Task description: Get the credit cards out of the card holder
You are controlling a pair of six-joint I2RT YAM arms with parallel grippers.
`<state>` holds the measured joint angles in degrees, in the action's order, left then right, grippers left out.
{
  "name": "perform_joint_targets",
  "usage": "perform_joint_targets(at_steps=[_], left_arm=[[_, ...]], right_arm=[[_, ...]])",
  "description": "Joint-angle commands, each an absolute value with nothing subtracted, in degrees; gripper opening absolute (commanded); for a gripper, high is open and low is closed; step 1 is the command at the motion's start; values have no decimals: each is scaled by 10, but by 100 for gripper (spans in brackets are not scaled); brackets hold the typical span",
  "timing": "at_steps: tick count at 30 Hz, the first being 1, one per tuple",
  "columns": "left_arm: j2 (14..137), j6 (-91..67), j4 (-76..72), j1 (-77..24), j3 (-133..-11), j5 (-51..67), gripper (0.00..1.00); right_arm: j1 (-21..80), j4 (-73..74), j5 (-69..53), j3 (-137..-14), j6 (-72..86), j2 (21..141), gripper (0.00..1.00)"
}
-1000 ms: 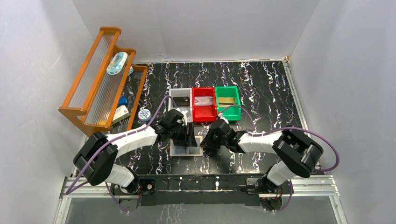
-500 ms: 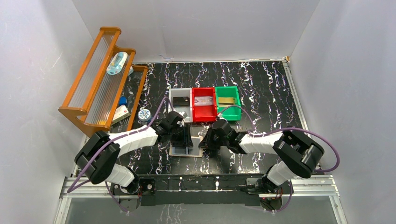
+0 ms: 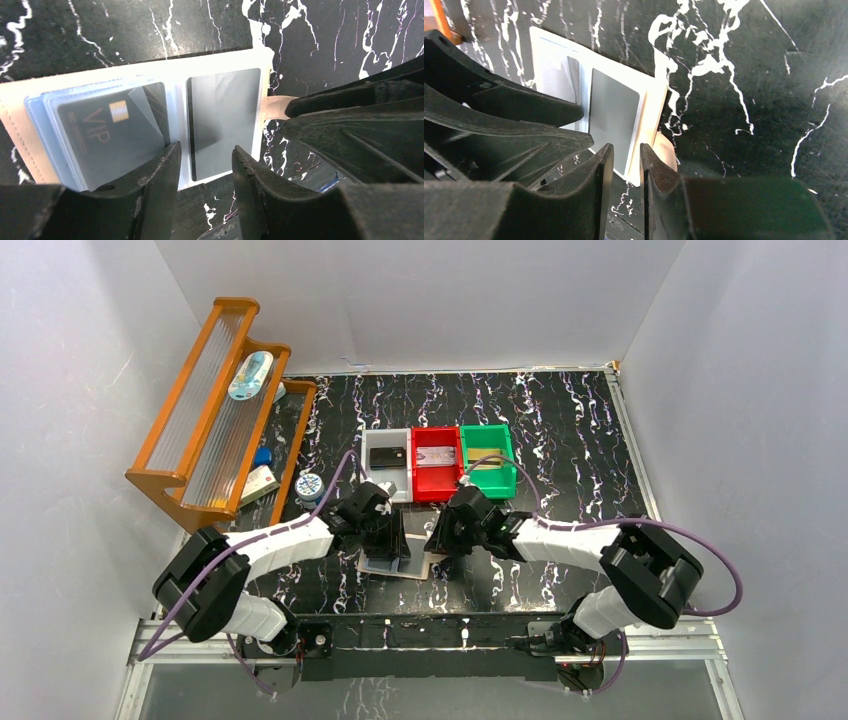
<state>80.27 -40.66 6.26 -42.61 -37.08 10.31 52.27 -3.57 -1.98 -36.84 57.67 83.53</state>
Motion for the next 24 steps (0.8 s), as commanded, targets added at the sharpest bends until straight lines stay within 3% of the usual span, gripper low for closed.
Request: perform_joint_targets(at_steps=[1,5,14,24], left_arm=[[751,-394,100,-427,-370,74,43],[725,-382,100,-427,-381,72,49],[730,-378,105,-427,-386,75,50],[752,-379,98,-427,-391,109,49]], right_arm=[[526,-4,-6,-405,557,812,35],[526,-33,-34,-401,573,832,35],[526,-139,-109,-374,593,898,36],[528,-88,-46,-351,606,939,28]])
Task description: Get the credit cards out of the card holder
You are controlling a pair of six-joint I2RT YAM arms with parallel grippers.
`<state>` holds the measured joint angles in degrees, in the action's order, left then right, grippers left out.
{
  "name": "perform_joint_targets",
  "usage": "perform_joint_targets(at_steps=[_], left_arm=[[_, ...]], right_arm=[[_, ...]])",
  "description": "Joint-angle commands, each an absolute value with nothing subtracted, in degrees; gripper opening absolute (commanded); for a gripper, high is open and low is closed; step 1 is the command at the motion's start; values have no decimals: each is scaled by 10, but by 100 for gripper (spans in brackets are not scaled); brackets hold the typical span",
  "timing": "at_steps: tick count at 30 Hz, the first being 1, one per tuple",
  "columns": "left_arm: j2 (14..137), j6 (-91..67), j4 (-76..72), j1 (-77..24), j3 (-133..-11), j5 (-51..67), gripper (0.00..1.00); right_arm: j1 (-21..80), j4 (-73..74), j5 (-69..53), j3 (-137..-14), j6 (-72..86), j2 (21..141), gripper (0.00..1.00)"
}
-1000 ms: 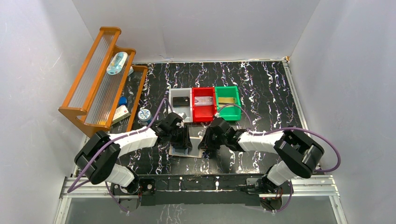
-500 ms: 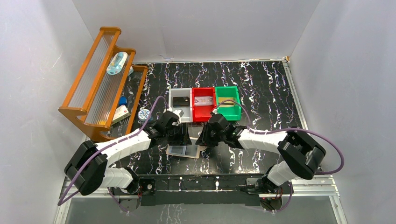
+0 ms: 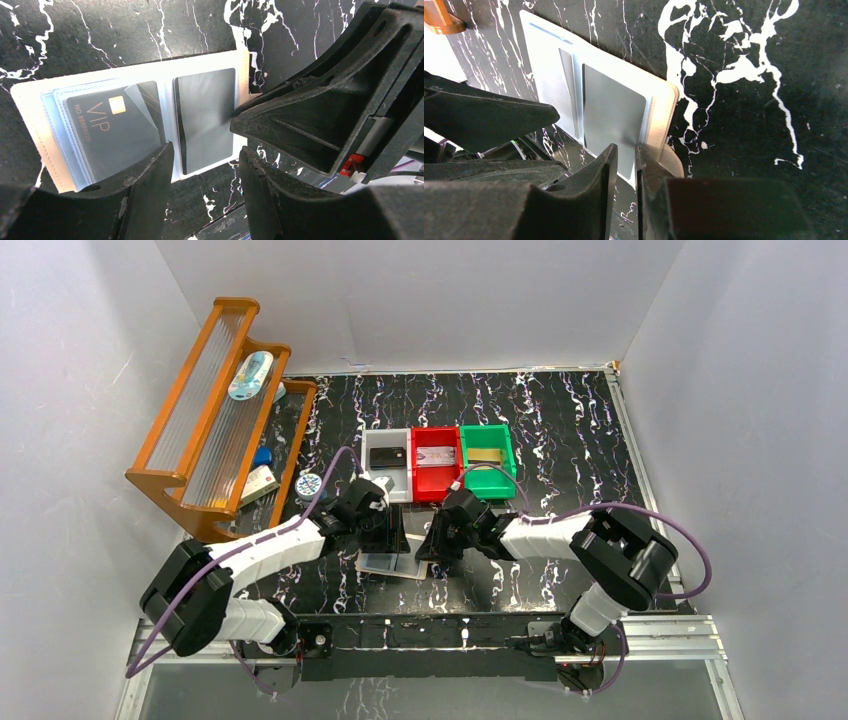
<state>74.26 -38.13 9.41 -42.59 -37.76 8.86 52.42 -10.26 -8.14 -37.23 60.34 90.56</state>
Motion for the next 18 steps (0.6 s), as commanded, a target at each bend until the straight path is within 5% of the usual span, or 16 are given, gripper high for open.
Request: perform_joint_targets(at_steps=[1,12,18], left_arm=[[755,-381,98,-427,-393,113,49],[770,-411,130,-427,-384,53,48],[725,-385,149,-427,-410,36,57]], right_arm=[[528,-89,-51,-351,604,952,28],[527,-138,-67,-315,643,1028,25],[526,-133,-60,-314,647,1028,25]])
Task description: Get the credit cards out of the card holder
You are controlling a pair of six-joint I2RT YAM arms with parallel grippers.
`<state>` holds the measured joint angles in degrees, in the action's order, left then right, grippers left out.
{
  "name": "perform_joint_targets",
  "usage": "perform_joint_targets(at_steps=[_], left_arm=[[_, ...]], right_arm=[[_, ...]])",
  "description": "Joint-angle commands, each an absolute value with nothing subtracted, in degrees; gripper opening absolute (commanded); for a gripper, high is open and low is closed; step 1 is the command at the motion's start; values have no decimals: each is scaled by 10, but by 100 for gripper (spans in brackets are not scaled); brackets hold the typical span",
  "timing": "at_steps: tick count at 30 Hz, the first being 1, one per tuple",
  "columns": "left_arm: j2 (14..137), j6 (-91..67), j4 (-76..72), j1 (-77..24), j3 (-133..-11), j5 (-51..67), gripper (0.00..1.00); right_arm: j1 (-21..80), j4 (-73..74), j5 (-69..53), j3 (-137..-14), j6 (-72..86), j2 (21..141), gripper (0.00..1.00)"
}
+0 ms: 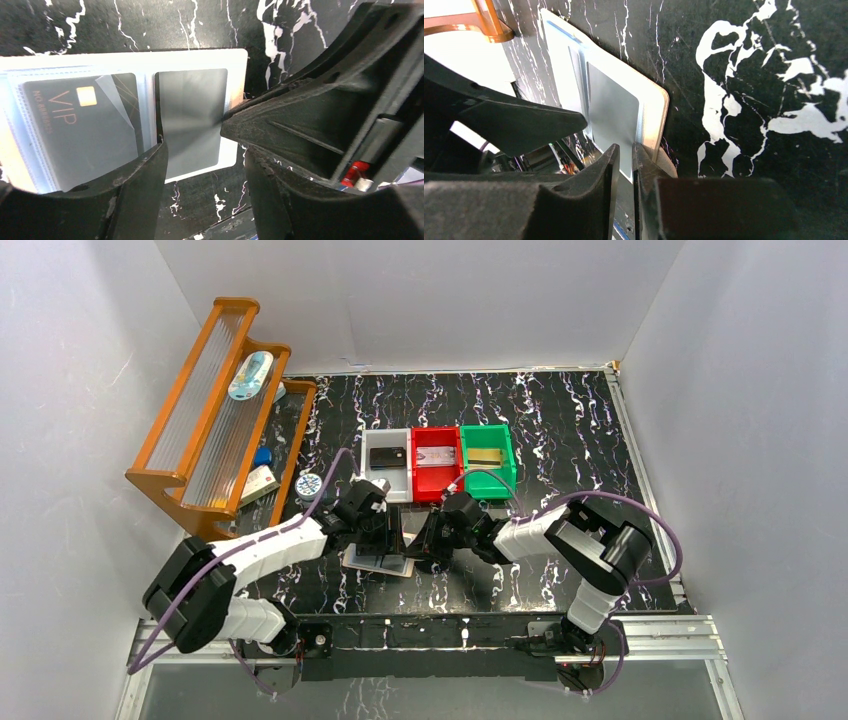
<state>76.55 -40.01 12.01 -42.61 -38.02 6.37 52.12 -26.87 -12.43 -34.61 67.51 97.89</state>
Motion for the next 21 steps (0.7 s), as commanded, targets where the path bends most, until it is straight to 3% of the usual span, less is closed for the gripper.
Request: perform_joint_targets(at_steps=[1,5,11,21], left_arm=[[720,-382,152,-427,-411,29,59],[724,-363,144,-425,-390,18,66],[781,-370,107,-414,-358,80,60],[806,-381,153,-414,-350,31,61]], right_arm=[[525,-134,-60,-312,647,1027,25],[521,-149,-70,-306,645,1036,25],[520,-165,-81,-299,648,1043,25],[520,-167,-86,-298,650,1044,26]])
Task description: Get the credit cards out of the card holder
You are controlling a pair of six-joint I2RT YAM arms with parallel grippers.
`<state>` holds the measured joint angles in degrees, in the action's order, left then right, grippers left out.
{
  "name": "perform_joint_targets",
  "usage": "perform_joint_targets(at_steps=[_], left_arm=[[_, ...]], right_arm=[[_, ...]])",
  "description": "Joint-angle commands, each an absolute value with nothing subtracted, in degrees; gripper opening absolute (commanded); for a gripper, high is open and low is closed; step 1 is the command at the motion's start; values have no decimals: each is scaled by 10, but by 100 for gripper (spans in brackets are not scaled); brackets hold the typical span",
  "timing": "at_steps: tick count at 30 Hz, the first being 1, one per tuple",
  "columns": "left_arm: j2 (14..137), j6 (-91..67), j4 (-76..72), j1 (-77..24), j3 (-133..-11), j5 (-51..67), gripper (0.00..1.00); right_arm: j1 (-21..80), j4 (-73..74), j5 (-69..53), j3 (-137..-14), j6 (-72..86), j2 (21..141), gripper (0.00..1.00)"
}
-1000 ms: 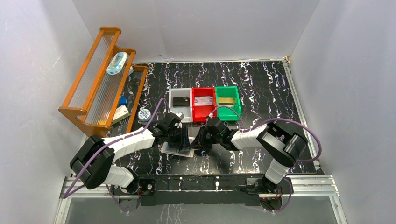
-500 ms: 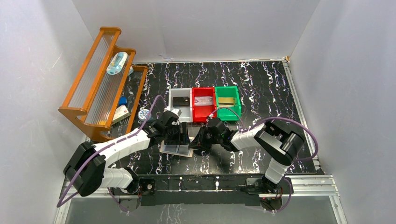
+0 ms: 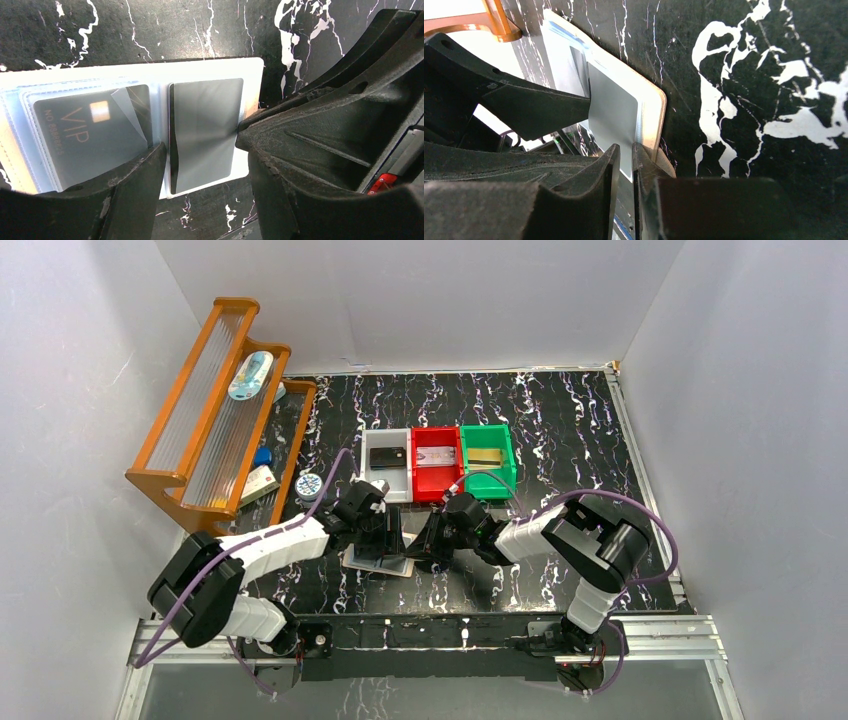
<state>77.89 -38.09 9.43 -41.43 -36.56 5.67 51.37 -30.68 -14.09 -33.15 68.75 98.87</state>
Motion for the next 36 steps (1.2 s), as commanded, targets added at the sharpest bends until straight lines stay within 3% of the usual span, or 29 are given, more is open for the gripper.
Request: perform_joint_targets(at_steps=[1,9,19,27,36], left_arm=[[807,-382,145,-414,-346,40,59],[779,-418,43,-413,-302,134,37],[711,-458,-12,-412,-295,170,23],[680,-508,-92,-406,-260,208,21],[653,-559,-138,-398,-220,196,2]], right_arm=[[519,-169,-89,-299,650,1047,25],[518,-181,-94,-296,651,1054,25],[511,-186,-97,-291,648,1052,26],[508,-178,-92,-292,643,1045,26],[508,-178,-96,-292,641,1043,27]])
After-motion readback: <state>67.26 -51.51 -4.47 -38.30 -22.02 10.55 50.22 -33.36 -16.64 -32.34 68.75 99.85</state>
